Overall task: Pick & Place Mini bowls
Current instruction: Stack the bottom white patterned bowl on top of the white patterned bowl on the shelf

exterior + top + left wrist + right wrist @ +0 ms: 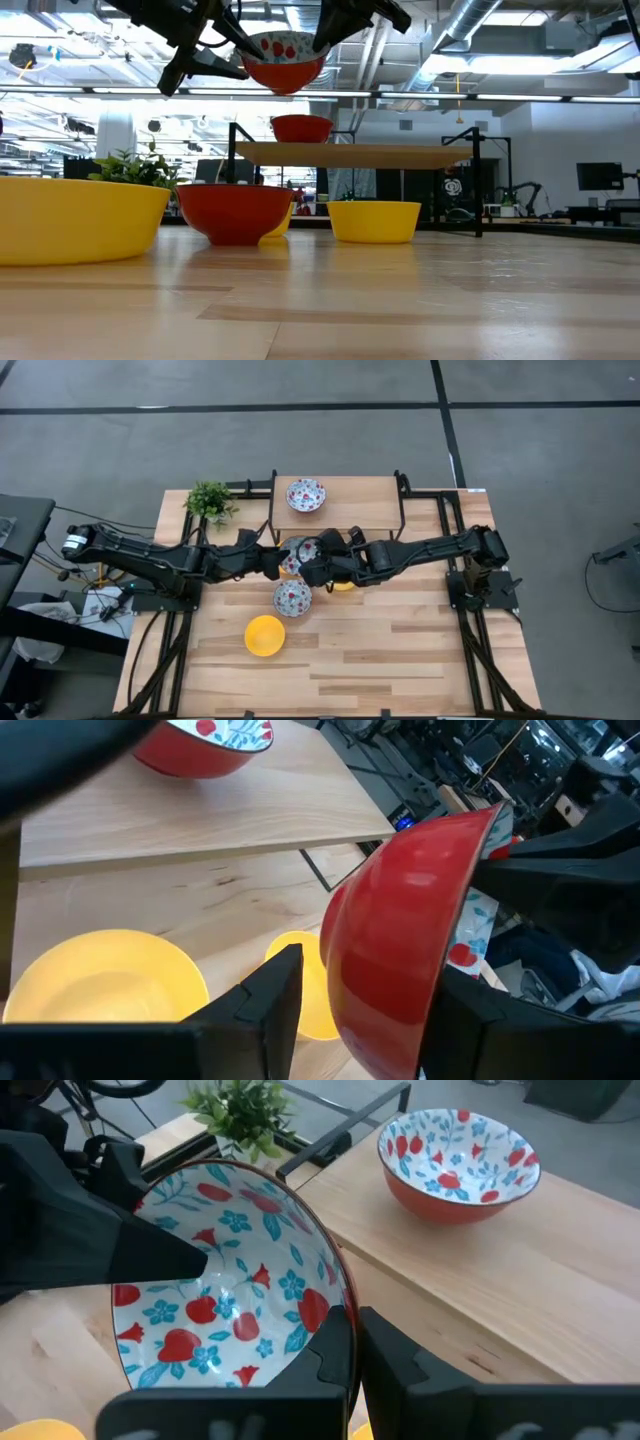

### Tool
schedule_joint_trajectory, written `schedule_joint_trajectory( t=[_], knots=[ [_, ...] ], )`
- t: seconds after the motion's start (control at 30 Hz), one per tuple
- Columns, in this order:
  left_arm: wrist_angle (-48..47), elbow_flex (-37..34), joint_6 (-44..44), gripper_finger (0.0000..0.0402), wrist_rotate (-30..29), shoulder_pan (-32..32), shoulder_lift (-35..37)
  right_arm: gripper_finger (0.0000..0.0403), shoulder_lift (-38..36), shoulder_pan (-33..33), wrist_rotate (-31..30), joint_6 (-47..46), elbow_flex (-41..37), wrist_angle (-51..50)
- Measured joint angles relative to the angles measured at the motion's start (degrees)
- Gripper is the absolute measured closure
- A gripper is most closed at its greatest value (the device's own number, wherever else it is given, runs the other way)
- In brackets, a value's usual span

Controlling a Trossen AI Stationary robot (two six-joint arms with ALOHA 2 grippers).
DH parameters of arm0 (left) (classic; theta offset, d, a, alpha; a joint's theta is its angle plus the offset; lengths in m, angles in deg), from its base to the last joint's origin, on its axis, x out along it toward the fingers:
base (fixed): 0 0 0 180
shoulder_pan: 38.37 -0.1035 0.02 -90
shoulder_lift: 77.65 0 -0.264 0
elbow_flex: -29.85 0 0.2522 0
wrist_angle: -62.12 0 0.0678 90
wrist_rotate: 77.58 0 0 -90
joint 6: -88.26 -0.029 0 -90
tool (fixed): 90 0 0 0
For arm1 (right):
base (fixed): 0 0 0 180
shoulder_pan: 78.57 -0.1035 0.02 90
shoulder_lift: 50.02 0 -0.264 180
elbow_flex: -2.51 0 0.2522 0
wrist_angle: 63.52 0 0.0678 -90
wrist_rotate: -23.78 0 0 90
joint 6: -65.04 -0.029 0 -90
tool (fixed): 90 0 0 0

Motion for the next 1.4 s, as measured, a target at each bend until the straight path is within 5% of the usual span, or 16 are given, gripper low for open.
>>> schedule_joint_trajectory(
  t=[0.27, 0.53, 0.97, 1.4],
  knots=[
    [0.01, 0.0, 0.0, 0.027, 0.2, -0.28, 0.0, 0.0403, 0.02, -0.11, 0.22, 0.06, 0.02, 0.41],
    [-1.14, -0.09, -0.71, 0.0372, 0.39, -0.5, -0.25, 0.0402, 0.02, -0.2, 0.98, 0.29, 0.33, 3.35],
    [-1.48, -0.26, -1.07, 0.039, 1.99, -0.83, -0.92, 0.0394, -0.22, -0.61, 2.89, 6.46, 0.24, 6.96],
    [-2.93, -0.04, -1.18, 0.0391, 2.85, -0.66, -0.85, 0.0315, -0.04, -1.29, 4.06, 11.2, 0.42, 6.13]
  ],
)
